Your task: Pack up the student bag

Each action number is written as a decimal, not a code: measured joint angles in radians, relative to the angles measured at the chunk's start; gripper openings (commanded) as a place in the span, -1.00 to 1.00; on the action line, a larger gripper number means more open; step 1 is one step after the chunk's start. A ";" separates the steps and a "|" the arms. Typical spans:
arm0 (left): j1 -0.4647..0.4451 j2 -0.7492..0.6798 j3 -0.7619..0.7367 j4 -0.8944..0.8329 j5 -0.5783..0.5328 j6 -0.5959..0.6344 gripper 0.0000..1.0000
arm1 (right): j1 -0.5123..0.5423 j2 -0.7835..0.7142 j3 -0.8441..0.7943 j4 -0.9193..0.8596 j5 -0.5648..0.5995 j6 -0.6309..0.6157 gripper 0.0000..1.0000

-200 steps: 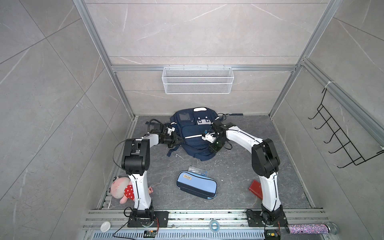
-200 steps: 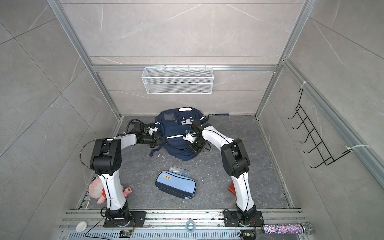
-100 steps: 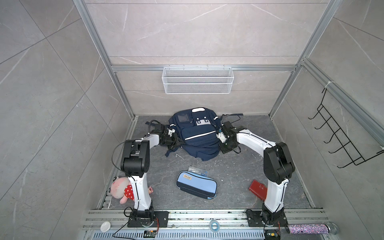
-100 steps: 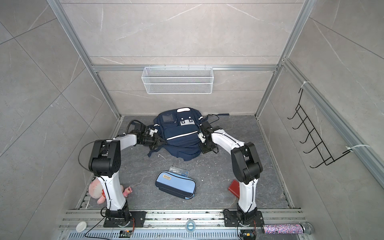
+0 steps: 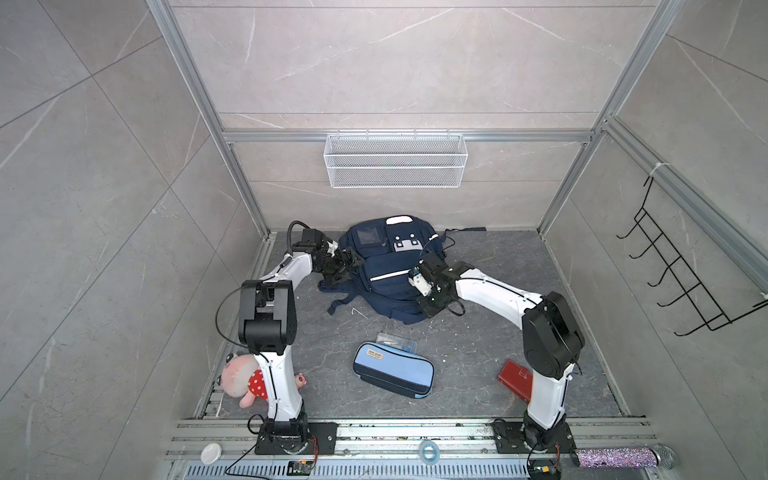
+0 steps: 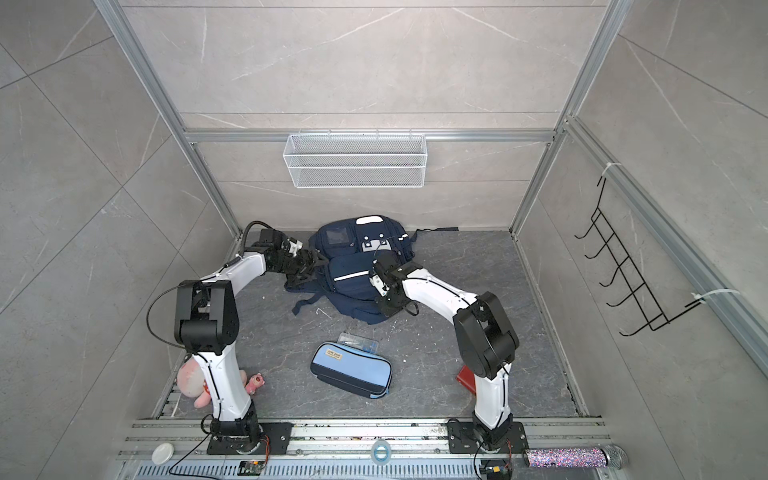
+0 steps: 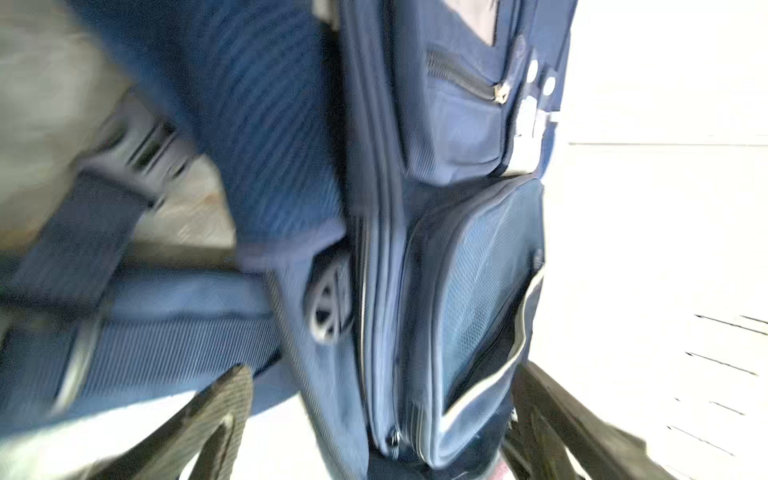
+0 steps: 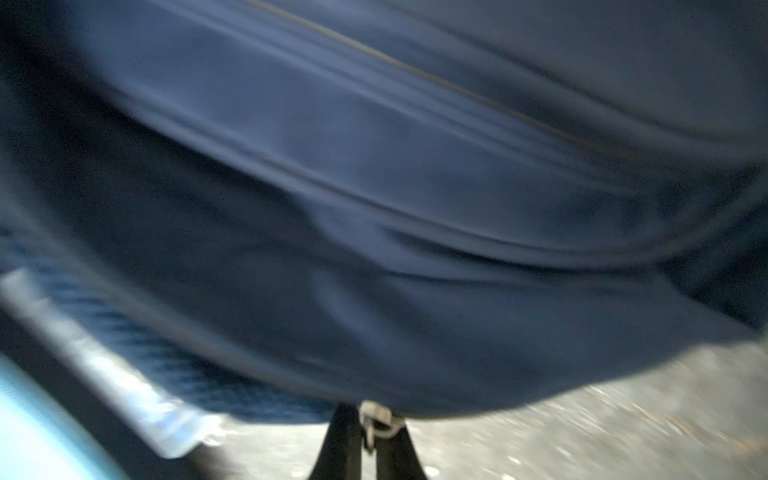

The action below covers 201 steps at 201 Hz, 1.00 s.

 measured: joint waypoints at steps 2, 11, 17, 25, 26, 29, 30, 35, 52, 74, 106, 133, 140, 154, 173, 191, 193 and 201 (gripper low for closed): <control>-0.002 -0.010 -0.011 -0.006 -0.008 0.002 0.99 | 0.003 0.000 0.002 0.003 -0.005 0.002 -1.00; -0.013 -0.064 -0.068 -0.035 -0.040 0.006 0.99 | 0.019 0.000 0.010 0.011 -0.027 0.008 -1.00; -0.020 -0.099 -0.105 -0.058 -0.059 0.009 0.99 | 0.027 0.000 0.014 0.020 -0.041 0.015 -1.00; -0.032 -0.141 -0.145 -0.085 -0.074 0.011 0.99 | 0.038 0.000 0.020 0.035 -0.063 0.029 -1.00; -0.034 -0.148 -0.152 -0.088 -0.076 0.011 0.99 | 0.039 0.000 0.020 0.036 -0.064 0.029 -1.00; -0.038 -0.161 -0.165 -0.096 -0.082 0.012 0.99 | 0.042 0.000 0.021 0.042 -0.072 0.032 -1.00; -0.040 -0.167 -0.171 -0.100 -0.084 0.012 0.99 | 0.043 0.000 0.022 0.044 -0.074 0.033 -1.00; -0.049 -0.189 -0.191 -0.111 -0.085 0.012 0.99 | 0.048 0.001 0.024 0.052 -0.087 0.040 -1.00; -0.090 -0.241 -0.245 -0.119 -0.072 0.002 0.99 | 0.069 0.006 0.032 0.074 -0.132 0.059 -1.00; -0.148 -0.242 -0.253 -0.116 -0.048 -0.002 0.99 | 0.094 0.026 0.049 0.088 -0.183 0.069 -1.00; -0.173 -0.190 -0.241 -0.065 0.023 -0.061 0.44 | 0.110 0.035 0.050 0.091 -0.214 0.081 -1.00; -0.160 -0.134 -0.245 -0.047 0.051 -0.101 -0.33 | 0.107 0.035 0.050 0.104 -0.216 0.104 -1.00; -0.159 -0.130 -0.256 -0.034 0.058 -0.114 -0.49 | 0.106 0.035 0.050 0.108 -0.216 0.111 -1.00; -0.158 -0.130 -0.281 -0.002 0.079 -0.138 -0.84 | 0.105 0.035 0.050 0.116 -0.214 0.125 -1.00; -0.157 -0.130 -0.308 0.034 0.103 -0.163 -1.00 | 0.105 0.035 0.050 0.124 -0.211 0.141 -1.00; -0.145 -0.133 -0.332 0.069 0.120 -0.180 -1.00 | 0.105 0.031 0.031 0.139 -0.209 0.153 -1.00; -0.144 -0.133 -0.332 0.071 0.121 -0.180 -1.00 | 0.105 0.029 0.026 0.143 -0.209 0.155 -1.00; -0.138 -0.134 -0.334 0.072 0.126 -0.180 -1.00 | 0.105 0.016 -0.005 0.159 -0.209 0.161 -1.00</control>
